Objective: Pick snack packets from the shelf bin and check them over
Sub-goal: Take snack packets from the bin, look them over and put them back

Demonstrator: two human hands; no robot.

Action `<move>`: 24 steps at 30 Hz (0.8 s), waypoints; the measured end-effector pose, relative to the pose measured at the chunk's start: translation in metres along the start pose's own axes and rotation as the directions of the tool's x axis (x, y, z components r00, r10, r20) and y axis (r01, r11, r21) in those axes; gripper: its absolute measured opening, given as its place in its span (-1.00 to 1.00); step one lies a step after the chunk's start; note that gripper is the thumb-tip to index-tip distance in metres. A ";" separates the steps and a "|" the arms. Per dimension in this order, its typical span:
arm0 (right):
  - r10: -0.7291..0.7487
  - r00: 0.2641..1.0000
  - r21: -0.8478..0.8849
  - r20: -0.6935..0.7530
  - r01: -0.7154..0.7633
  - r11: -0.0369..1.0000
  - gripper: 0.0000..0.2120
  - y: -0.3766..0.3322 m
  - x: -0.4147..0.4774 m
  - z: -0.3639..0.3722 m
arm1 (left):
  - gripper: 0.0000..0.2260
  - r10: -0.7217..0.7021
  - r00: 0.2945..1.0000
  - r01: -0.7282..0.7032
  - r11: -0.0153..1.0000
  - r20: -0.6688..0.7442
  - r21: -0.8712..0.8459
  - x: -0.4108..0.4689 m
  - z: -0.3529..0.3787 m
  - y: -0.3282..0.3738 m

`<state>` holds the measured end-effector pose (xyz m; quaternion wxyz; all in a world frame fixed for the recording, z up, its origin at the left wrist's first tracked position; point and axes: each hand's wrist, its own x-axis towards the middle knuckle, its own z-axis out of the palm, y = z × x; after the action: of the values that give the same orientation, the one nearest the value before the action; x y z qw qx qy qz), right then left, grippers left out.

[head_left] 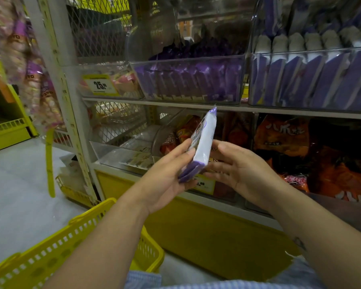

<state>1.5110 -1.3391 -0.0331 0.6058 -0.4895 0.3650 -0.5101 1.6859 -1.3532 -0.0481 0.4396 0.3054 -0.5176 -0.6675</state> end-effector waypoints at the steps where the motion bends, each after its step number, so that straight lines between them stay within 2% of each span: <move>1: -0.014 1.000 -0.042 -0.027 0.013 0.999 -0.71 0.001 0.001 -0.001 | -0.36 -0.043 0.999 0.044 0.996 0.023 -0.078 -0.001 0.002 0.001; 3: -0.013 0.997 -0.050 -0.071 0.009 0.999 -0.52 0.002 0.003 -0.003 | -0.46 -0.108 0.989 0.124 0.976 0.100 -0.179 -0.004 0.006 0.002; 5: 0.025 0.997 0.046 -0.067 -0.021 0.999 -0.28 0.003 0.004 -0.005 | -0.54 -0.146 0.969 0.193 0.951 0.198 -0.243 -0.006 0.009 0.002; 8: 0.062 0.997 0.174 -0.041 -0.054 0.983 -0.19 0.002 0.002 -0.006 | -0.54 -0.172 0.937 0.260 0.925 0.305 -0.277 -0.008 0.007 0.002; 10: 0.058 0.996 0.214 -0.062 -0.043 0.976 -0.25 0.001 0.002 -0.008 | -0.51 -0.205 0.918 0.297 0.924 0.339 -0.243 -0.008 0.002 0.001; 12: 0.025 0.994 0.183 -0.109 -0.004 0.983 -0.33 0.002 0.003 -0.010 | -0.48 -0.233 0.907 0.291 0.949 0.350 -0.121 -0.009 -0.002 0.002; 15: -0.062 0.983 0.010 -0.171 0.064 0.998 -0.38 0.003 0.003 -0.008 | -0.55 -0.224 0.944 0.200 0.972 0.243 0.122 -0.008 -0.005 0.000; 17: -0.110 0.977 -0.128 -0.181 0.088 0.988 -0.40 0.006 0.002 -0.007 | -0.60 -0.165 0.971 0.128 0.970 0.175 0.208 -0.005 -0.007 -0.004; 19: -0.157 0.969 -0.189 -0.190 0.120 0.974 -0.49 0.007 0.002 -0.008 | -0.62 -0.111 0.983 0.070 0.963 0.145 0.260 -0.003 -0.010 -0.006; 23: -0.186 0.971 -0.017 -0.152 0.186 0.982 -0.95 0.003 0.001 -0.009 | -0.63 -0.073 0.989 0.034 0.957 0.128 0.287 -0.001 -0.016 -0.008; 24: -0.194 0.970 0.013 -0.147 0.198 0.980 -0.96 0.002 0.000 -0.009 | -0.63 -0.067 0.990 0.027 0.953 0.121 0.301 0.000 -0.017 -0.009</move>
<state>1.5031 -1.3411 -0.0370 0.5310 -0.4764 0.3509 -0.6066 1.6985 -1.3594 -0.0612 0.3377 0.3365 -0.6326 -0.6104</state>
